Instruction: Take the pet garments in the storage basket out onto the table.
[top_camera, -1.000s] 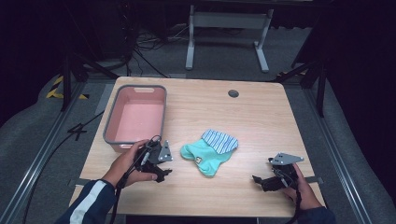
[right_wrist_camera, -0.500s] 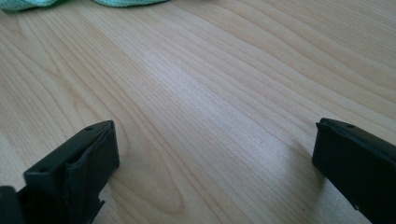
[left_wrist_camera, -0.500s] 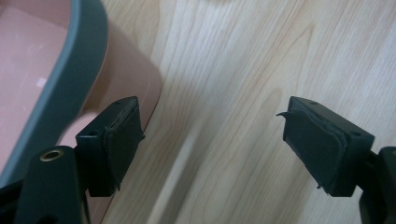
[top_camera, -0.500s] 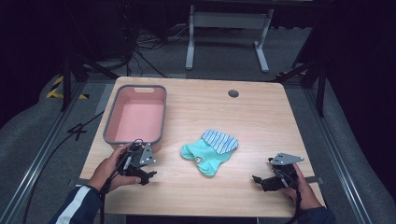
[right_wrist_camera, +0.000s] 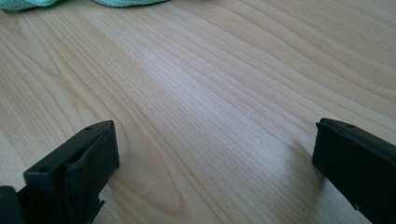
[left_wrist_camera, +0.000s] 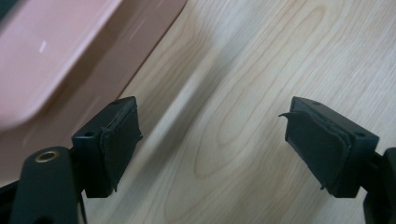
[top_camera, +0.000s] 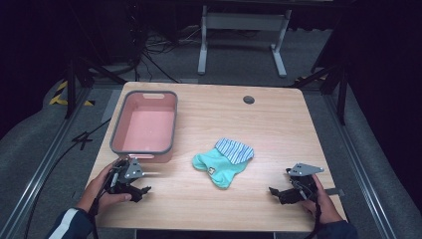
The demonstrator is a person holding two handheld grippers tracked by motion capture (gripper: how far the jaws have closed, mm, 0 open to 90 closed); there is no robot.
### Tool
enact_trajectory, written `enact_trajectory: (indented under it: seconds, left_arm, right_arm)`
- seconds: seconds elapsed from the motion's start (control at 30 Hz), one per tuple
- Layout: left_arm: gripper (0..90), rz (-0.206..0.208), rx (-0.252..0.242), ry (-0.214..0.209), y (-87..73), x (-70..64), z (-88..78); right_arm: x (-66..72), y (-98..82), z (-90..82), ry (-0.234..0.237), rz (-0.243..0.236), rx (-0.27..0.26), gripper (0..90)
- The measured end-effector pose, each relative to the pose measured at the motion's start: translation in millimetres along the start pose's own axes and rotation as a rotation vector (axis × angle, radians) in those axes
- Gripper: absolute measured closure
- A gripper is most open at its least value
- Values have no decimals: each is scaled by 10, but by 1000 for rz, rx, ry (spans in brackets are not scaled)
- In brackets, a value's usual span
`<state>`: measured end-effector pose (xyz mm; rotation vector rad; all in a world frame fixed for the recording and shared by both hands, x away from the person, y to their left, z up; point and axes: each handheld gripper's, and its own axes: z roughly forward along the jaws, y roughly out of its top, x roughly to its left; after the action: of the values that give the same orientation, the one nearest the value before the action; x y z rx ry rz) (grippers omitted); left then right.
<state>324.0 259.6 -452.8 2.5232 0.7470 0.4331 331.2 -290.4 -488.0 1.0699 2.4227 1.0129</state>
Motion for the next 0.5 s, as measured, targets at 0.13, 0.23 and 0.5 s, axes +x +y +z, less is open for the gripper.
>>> enact_trajectory:
  seconds: [0.13, 0.23, 0.5]
  left_arm:
    - [173, -32, -32, -19, -181, 51, -19]
    - [153, -97, -68, -61, -345, 96, -6]
    - [121, -192, -193, -77, -616, 155, 6]
  right_arm:
    - [0, 0, 0, 0, 0, 0, 7]
    - [0, 0, 0, 0, 0, 0, 8]
    - [1, 0, 0, 0, 0, 0, 7]
